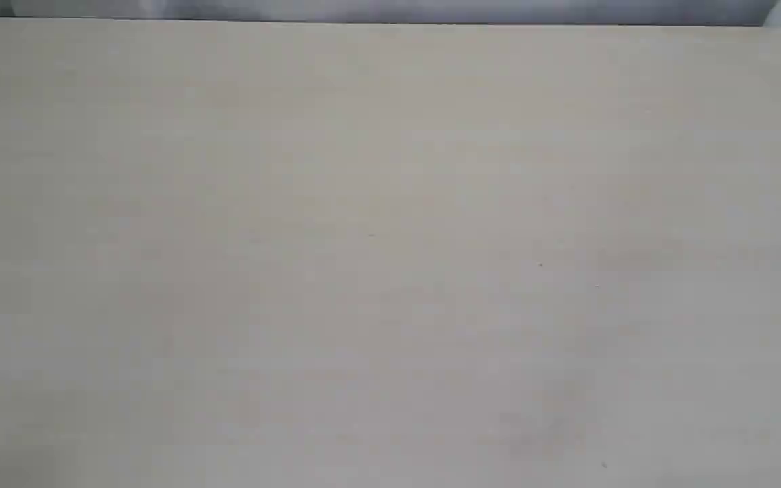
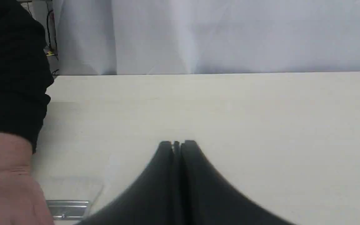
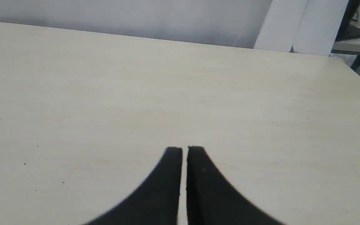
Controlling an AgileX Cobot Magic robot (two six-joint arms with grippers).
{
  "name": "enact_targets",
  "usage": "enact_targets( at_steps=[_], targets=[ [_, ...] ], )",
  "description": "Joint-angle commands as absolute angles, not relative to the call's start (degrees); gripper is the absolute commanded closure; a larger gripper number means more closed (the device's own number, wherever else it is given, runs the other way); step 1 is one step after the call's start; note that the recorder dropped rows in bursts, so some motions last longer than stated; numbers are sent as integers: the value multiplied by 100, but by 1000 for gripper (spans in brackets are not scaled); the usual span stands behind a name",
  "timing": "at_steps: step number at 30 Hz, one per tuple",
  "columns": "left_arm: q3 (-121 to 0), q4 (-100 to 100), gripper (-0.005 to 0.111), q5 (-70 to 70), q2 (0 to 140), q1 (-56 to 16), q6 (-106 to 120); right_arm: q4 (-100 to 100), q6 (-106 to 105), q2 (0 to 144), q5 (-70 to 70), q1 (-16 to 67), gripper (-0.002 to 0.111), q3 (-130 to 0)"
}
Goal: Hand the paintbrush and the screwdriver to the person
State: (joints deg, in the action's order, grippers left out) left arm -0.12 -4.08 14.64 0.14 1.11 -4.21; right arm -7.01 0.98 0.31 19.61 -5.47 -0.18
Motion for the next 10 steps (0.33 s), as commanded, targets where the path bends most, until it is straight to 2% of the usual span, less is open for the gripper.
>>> enact_targets(
  at_steps=[1,10],
  targets=[
    [0,-392,107,1445,0,64,-432,-728,121,0,1980,-589,104,0],
    [0,-405,107,1429,0,64,-432,-728,121,0,1980,-589,104,0]
  ],
)
